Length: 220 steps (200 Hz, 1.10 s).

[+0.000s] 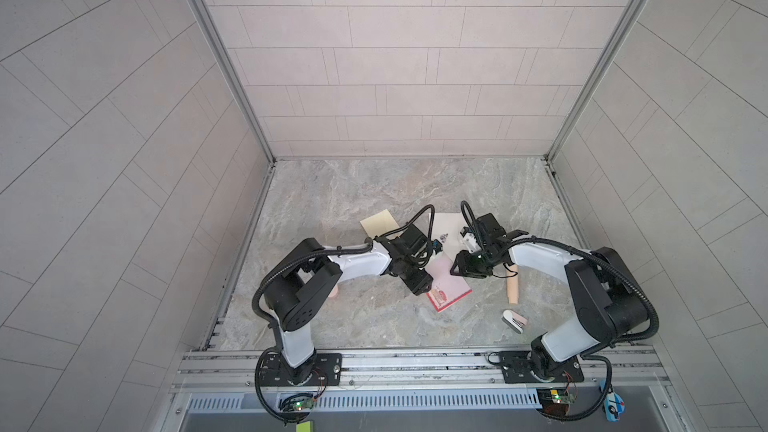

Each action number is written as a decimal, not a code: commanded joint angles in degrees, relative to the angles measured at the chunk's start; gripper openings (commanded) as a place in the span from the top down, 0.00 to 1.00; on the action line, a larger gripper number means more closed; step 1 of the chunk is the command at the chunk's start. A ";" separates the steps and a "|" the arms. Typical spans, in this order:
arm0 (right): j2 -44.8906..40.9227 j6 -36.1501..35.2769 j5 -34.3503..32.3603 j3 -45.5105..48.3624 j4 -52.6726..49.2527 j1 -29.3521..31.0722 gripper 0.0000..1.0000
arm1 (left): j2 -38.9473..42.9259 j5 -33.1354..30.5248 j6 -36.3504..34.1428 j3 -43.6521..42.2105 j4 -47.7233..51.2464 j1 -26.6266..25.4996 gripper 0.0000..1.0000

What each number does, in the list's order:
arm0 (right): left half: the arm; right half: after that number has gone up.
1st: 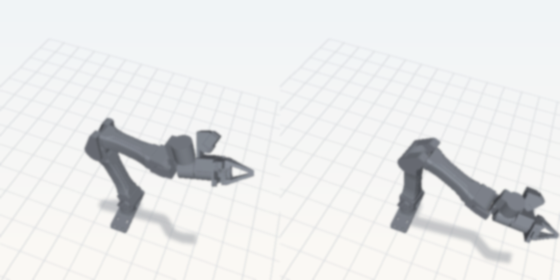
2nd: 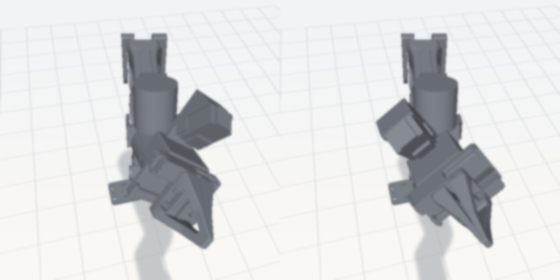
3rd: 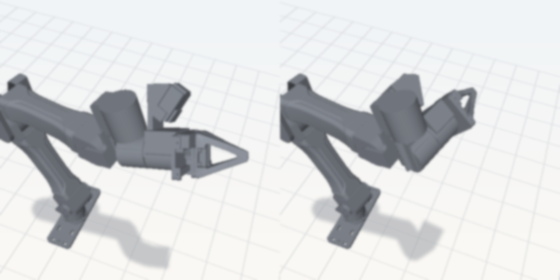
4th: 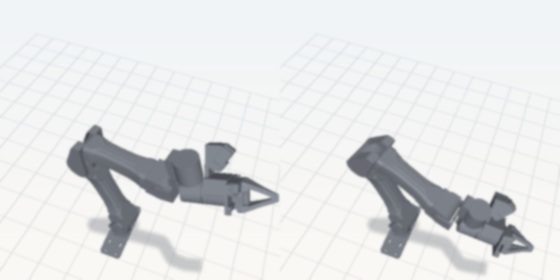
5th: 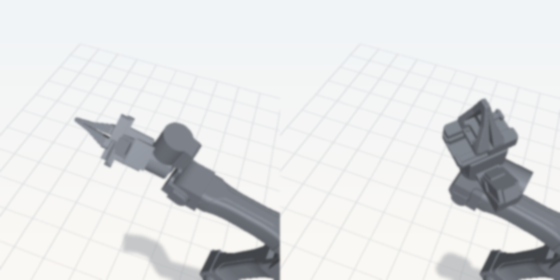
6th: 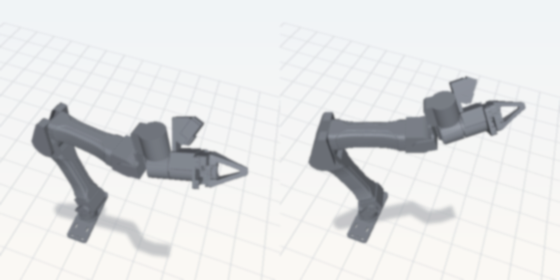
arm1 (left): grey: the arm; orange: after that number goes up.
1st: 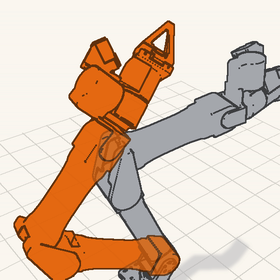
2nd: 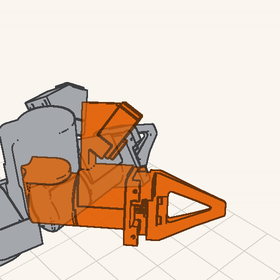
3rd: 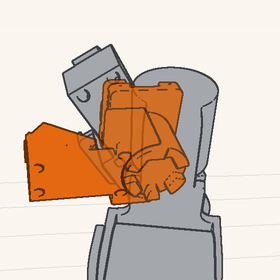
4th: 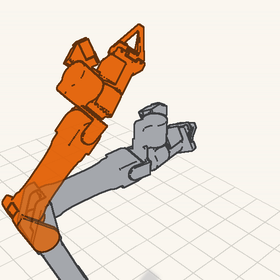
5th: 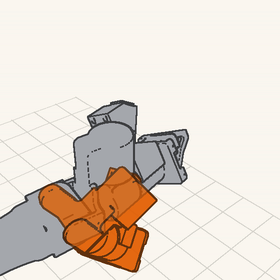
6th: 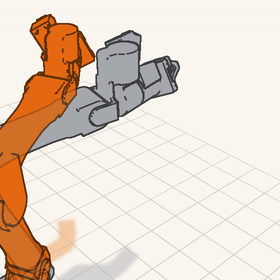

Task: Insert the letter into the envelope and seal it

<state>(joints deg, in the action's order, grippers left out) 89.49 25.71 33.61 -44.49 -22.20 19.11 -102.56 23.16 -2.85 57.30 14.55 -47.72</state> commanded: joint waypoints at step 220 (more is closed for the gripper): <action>-3.71 -1.28 19.22 0.01 6.69 1.47 0.63 | -0.26 9.11 -1.73 0.36 1.85 1.36 0.66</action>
<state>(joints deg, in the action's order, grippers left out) 87.26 25.47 49.15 -43.79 -16.84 19.33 -103.20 28.14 -4.45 56.82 14.98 -47.27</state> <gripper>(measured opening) 0.381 0.338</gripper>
